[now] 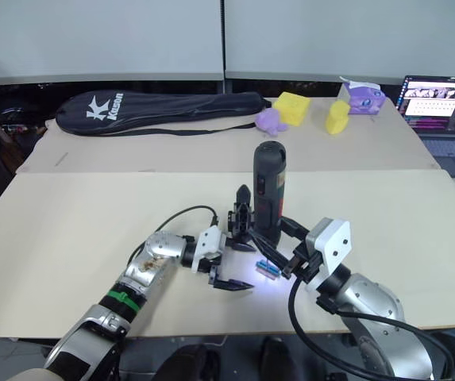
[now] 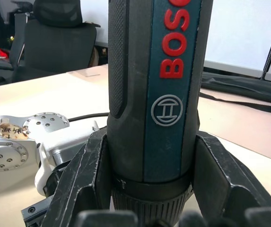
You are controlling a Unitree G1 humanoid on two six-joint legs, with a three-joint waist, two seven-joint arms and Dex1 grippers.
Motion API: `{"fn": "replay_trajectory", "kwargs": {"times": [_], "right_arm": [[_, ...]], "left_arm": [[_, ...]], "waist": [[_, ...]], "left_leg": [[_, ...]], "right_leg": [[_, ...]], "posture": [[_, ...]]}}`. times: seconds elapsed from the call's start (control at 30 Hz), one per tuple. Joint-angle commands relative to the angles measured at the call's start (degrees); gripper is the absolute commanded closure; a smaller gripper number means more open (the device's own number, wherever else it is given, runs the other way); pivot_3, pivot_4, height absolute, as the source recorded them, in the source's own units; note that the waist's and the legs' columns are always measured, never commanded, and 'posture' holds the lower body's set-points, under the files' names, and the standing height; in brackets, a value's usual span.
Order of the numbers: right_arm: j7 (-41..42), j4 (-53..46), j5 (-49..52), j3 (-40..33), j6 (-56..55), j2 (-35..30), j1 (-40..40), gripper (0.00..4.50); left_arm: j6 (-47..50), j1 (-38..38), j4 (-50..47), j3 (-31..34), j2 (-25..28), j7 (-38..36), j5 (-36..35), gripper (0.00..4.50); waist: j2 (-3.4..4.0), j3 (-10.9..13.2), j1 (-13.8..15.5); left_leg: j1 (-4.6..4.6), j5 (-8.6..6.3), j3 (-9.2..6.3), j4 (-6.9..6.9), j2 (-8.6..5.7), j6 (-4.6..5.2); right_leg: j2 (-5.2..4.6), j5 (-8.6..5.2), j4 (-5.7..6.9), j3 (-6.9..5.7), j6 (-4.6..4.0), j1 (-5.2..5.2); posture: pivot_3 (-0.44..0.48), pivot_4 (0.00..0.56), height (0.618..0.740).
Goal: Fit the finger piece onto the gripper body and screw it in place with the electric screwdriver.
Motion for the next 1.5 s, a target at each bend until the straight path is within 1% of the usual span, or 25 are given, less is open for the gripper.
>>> {"fn": "replay_trajectory", "kwargs": {"times": [0.03, 0.43, 0.57, 0.7, 1.5], "right_arm": [[-0.24, -2.57, 2.49, -1.41, -0.47, 0.60, -0.11, 2.57], [-0.55, -2.96, 3.75, -2.03, 0.97, 0.02, 0.54, 2.57], [-1.31, -4.49, 5.28, -3.21, 1.05, 0.05, -0.83, 2.57], [-2.26, -3.98, 4.55, -3.97, 1.02, -0.30, -2.31, 2.57], [-2.97, -2.97, 3.05, -2.53, 1.72, -0.57, -2.96, 2.57]], "left_arm": [[-1.27, -1.07, -0.33, 0.51, -0.16, 0.03, -0.19, 0.00], [-1.64, -1.15, -0.11, 0.48, -0.29, 0.15, -0.18, 0.00], [-1.71, -1.16, -0.05, 0.45, -0.29, 0.06, -0.19, 0.00], [-1.83, -1.17, 0.06, 0.41, -0.34, -0.04, -0.20, 0.00], [-1.88, -1.10, -0.26, 0.43, -0.36, 0.02, -0.23, 0.00]], "waist": [[0.00, 0.00, 0.00], [0.00, 0.00, 0.00], [0.00, 0.00, -0.01], [0.00, 0.00, -0.02], [0.00, 0.00, 0.01]], "left_leg": [[0.00, 0.00, 0.00, 0.00, 0.00, 0.00], [0.00, 0.00, 0.00, 0.00, 0.00, 0.00], [0.00, 0.00, 0.00, 0.00, 0.00, 0.00], [0.00, 0.00, 0.00, 0.00, 0.00, 0.00], [0.00, 0.00, 0.00, 0.00, 0.00, 0.00]], "right_leg": [[0.00, 0.00, 0.00, 0.00, 0.00, 0.00], [0.00, 0.00, 0.00, 0.00, 0.00, 0.00], [0.00, 0.00, 0.00, 0.01, 0.00, 0.00], [0.00, 0.00, 0.01, 0.01, 0.00, 0.00], [0.00, 0.00, 0.02, 0.01, 0.00, 0.00]], "posture": [[0.000, 0.150, 0.723], [0.000, 0.150, 0.723], [0.000, 0.150, 0.723], [0.000, 0.150, 0.723], [0.000, 0.150, 0.723]]}}
